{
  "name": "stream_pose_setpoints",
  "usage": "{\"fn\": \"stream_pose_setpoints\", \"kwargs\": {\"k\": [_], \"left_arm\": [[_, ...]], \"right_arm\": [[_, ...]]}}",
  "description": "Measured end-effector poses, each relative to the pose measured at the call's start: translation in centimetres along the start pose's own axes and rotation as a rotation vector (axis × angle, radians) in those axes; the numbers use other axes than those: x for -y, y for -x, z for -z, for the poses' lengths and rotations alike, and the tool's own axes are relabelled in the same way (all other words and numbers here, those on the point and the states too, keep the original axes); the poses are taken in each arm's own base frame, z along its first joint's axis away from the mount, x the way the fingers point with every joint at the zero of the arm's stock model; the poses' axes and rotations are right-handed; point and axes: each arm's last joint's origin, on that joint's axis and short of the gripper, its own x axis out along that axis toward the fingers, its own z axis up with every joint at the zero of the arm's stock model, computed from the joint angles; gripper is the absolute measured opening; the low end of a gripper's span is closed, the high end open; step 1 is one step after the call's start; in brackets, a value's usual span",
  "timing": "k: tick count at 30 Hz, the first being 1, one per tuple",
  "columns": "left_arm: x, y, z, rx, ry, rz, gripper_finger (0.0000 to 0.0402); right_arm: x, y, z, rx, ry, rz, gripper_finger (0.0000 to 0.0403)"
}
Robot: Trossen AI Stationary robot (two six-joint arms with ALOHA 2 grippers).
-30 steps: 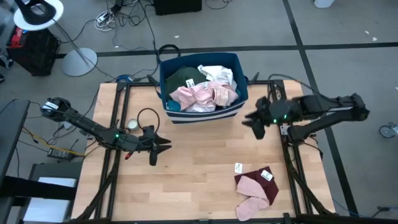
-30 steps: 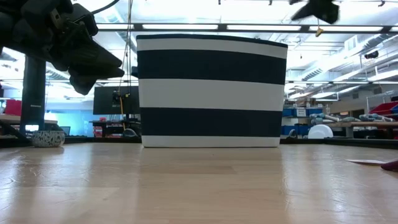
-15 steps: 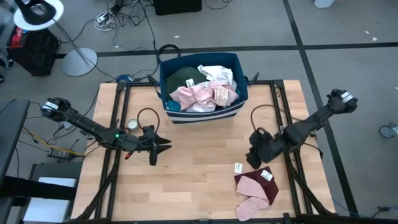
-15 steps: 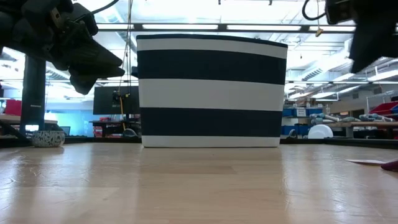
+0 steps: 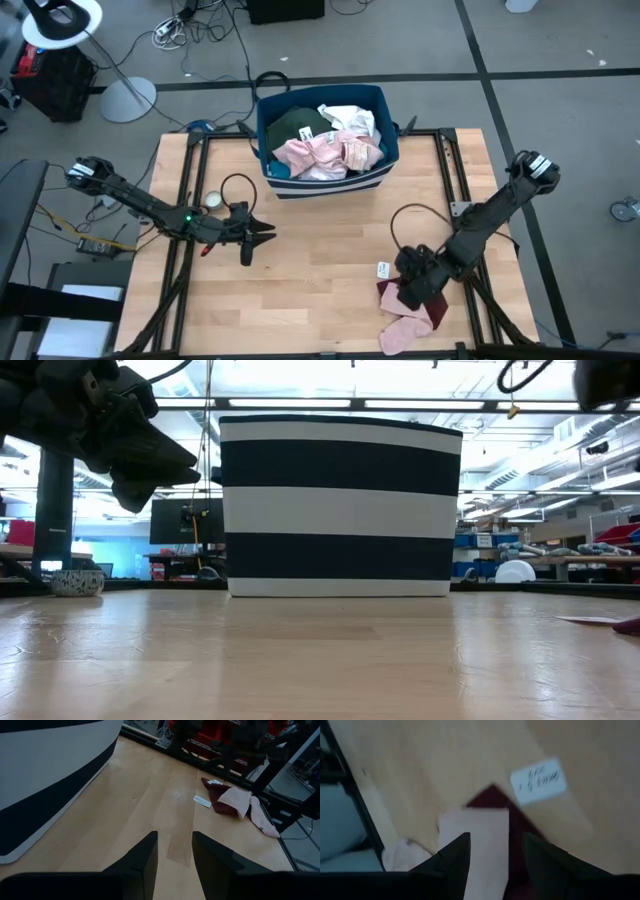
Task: Sort clothes
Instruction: Put the pink sock into the blue laundry bin
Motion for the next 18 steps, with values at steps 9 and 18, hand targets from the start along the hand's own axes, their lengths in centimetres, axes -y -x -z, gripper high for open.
{"fn": "stream_pose_setpoints", "kwargs": {"k": [9,18], "left_arm": [[0.0,0.0,0.0,0.000,0.001,0.000,0.0127],[0.0,0.0,0.0,0.000,0.023,0.000,0.0127]], "right_arm": [[-0.9,-3.4,2.8,-0.084,0.013,0.071,0.0180],[-1.0,-5.5,3.6,-0.108,0.032,0.106,0.0070]]}}
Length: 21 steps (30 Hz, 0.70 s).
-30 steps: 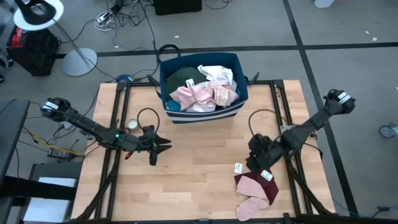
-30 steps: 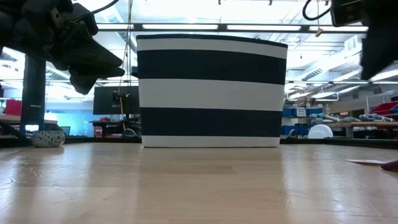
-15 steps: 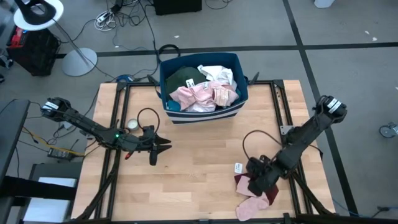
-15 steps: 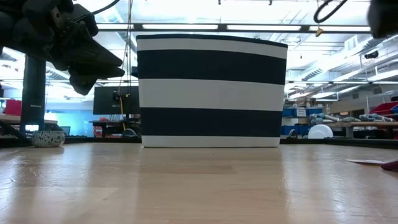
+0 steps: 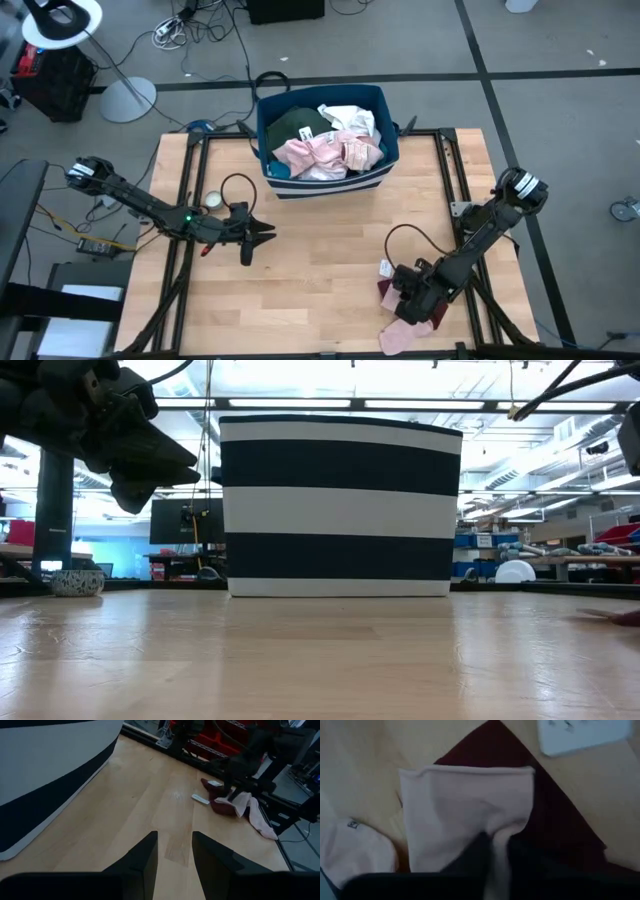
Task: Sort clothes
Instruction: Put the pink sock into the blue laundry bin
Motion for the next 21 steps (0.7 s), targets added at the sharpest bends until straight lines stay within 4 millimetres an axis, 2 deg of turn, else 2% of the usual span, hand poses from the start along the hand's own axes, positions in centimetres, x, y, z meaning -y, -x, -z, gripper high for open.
{"fn": "stream_pose_setpoints", "kwargs": {"k": [2,3,7,13,21], "left_arm": [[0.0,0.0,0.0,0.000,0.004,0.000,0.0127],[0.0,0.0,0.0,0.000,0.004,0.000,0.0127],[0.0,0.0,0.0,0.000,0.004,0.000,0.0127],[0.0,0.0,0.0,0.000,0.003,0.000,0.0127],[0.0,0.0,0.0,0.000,0.003,0.000,0.0127]], "right_arm": [[0.1,0.5,0.0,-0.012,0.011,-0.012,0.0022],[0.1,0.9,-0.1,-0.012,0.010,-0.026,0.0014],[0.3,3.1,-0.5,-0.002,-0.001,-0.009,0.0012],[0.4,8.3,-1.7,0.080,0.028,0.087,0.0006],[0.2,14.9,-5.0,0.220,0.071,0.119,0.0004]]}}
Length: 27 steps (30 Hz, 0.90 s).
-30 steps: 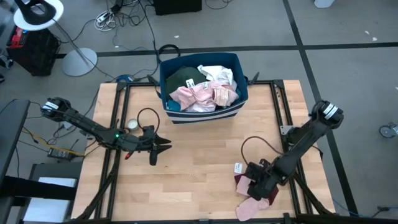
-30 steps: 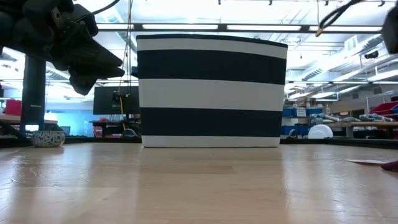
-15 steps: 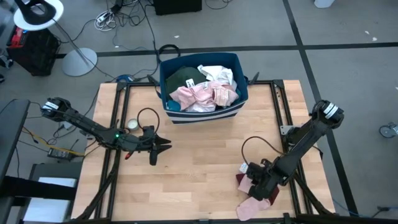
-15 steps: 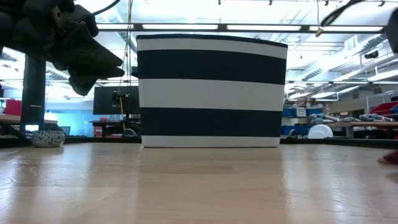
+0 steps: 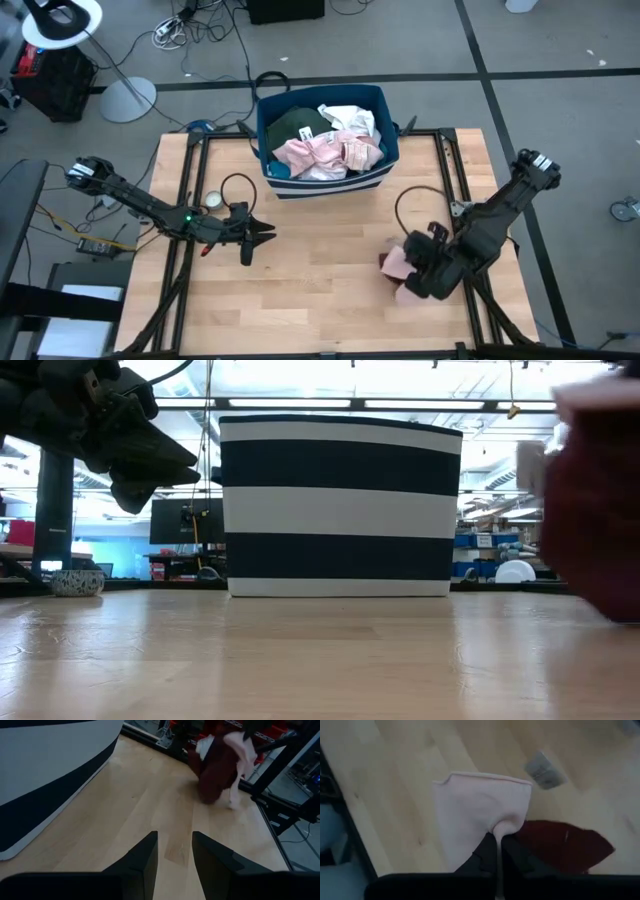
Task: Sort clothes
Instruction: Put the pink sock into the blue laundry bin
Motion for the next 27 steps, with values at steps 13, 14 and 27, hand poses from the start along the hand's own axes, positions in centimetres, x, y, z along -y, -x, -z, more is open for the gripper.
{"fn": "stream_pose_setpoints", "kwargs": {"k": [13,14,27], "left_arm": [[0.0,0.0,0.0,0.000,0.000,0.000,0.0127],[0.0,0.0,0.0,0.000,0.000,0.000,0.0127],[0.0,0.0,0.0,0.000,-0.002,0.000,0.0127]], "right_arm": [[0.7,-0.8,-5.2,0.133,0.115,0.048,0.0039],[0.8,-1.2,-5.6,0.140,0.123,0.054,0.0041],[1.6,-4.5,-11.8,0.265,0.230,0.019,0.0010]]}}
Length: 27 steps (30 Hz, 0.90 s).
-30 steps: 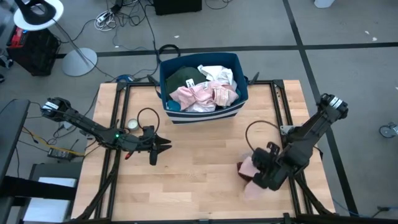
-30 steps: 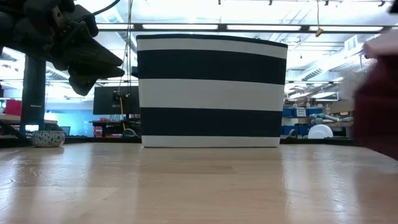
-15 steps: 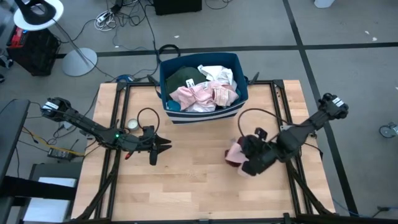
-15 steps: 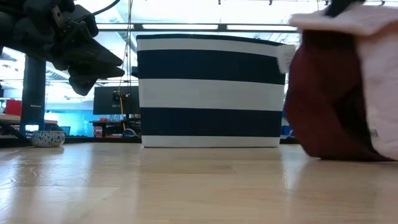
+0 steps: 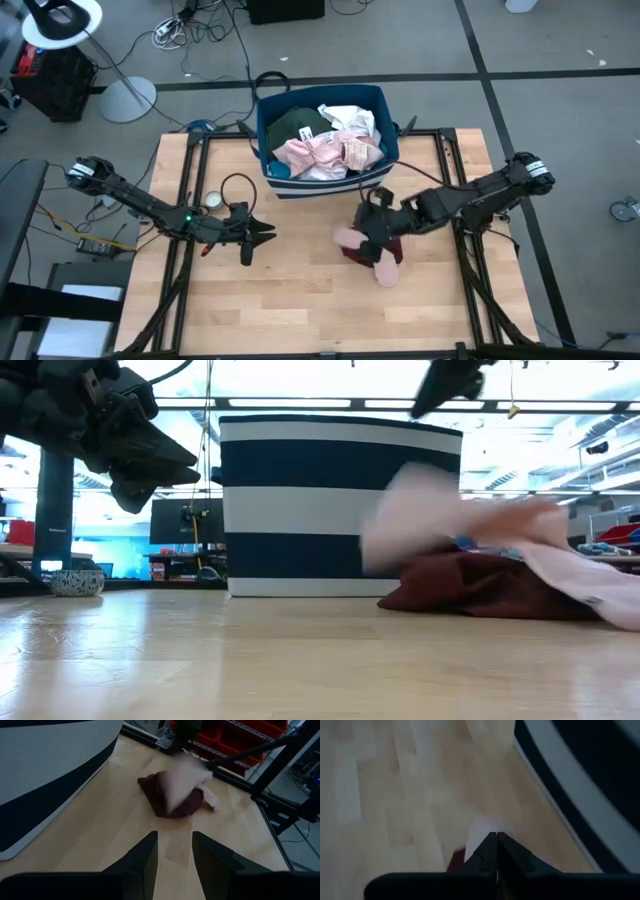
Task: Sort clothes
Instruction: Put the pink sock into the blue laundry bin
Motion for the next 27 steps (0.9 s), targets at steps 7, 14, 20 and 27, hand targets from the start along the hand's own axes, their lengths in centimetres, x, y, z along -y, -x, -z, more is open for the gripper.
{"fn": "stream_pose_setpoints", "kwargs": {"k": [7,14,20,27], "left_arm": [[0.0,0.0,0.0,0.000,-0.002,-0.001,0.0127],[0.0,0.0,0.0,-0.002,-0.028,-0.002,0.0127],[0.0,0.0,0.0,-0.002,-0.027,-0.002,0.0127],[0.0,0.0,0.0,-0.001,-0.026,-0.002,0.0127]], "right_arm": [[2.0,-0.5,-3.0,0.105,-0.022,-0.139,0.0003],[3.1,-1.1,-2.8,0.008,-0.093,-0.191,0.0021],[2.3,-1.8,-0.3,-0.095,-0.131,-0.127,0.0021],[-0.4,-1.0,3.2,-0.101,-0.145,-0.062,0.0003]]}}
